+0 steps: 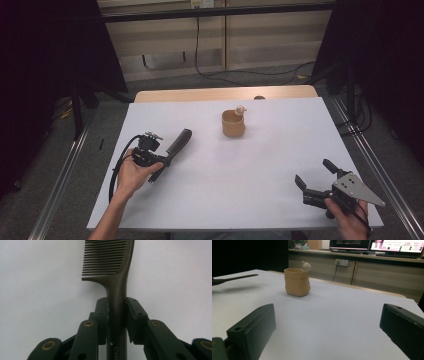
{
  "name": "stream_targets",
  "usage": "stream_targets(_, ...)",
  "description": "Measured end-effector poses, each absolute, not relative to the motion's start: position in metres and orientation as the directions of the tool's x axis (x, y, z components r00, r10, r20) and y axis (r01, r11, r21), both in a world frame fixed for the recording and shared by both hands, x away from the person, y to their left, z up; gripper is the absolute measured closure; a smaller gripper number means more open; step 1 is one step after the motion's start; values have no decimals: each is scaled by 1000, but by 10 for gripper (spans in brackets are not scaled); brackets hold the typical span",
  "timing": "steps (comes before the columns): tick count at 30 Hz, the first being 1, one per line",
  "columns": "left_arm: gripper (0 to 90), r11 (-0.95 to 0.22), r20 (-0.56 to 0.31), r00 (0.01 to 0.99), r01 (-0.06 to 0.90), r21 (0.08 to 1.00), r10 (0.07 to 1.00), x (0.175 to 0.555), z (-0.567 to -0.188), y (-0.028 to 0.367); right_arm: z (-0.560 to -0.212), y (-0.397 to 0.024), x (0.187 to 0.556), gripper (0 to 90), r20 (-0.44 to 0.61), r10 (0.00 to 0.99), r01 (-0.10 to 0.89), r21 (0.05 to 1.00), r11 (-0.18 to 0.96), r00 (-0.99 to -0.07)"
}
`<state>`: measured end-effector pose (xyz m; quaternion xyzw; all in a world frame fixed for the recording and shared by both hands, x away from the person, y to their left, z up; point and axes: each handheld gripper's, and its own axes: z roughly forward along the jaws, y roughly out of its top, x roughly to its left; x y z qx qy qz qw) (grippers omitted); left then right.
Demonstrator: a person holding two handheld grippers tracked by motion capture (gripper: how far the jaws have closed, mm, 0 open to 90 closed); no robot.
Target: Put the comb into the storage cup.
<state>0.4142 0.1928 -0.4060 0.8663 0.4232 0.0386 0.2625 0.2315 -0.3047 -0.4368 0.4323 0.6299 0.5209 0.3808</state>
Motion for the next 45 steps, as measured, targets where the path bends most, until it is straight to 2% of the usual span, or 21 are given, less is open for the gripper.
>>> stream_targets(11,727,-430,-228,652,684,589,723,410,-394,202,-437,-305,231,0,-28,941,145,986,81,-337)
stream_targets(17,727,-403,-211,671,634,661,710,407,-388,205,-437,-305,232,0,-27,942,148,986,81,-336)
stream_targets(33,727,-341,-138,679,521,783,721,400,-378,206,-436,-305,231,0,-31,941,141,986,84,-338)
stream_targets(37,727,-345,-87,695,457,820,714,397,-375,207,-436,-305,231,0,-29,940,141,987,81,-339)
stream_targets(45,728,-341,-46,718,385,858,695,393,-372,206,-436,-305,231,0,-30,940,141,987,83,-339)
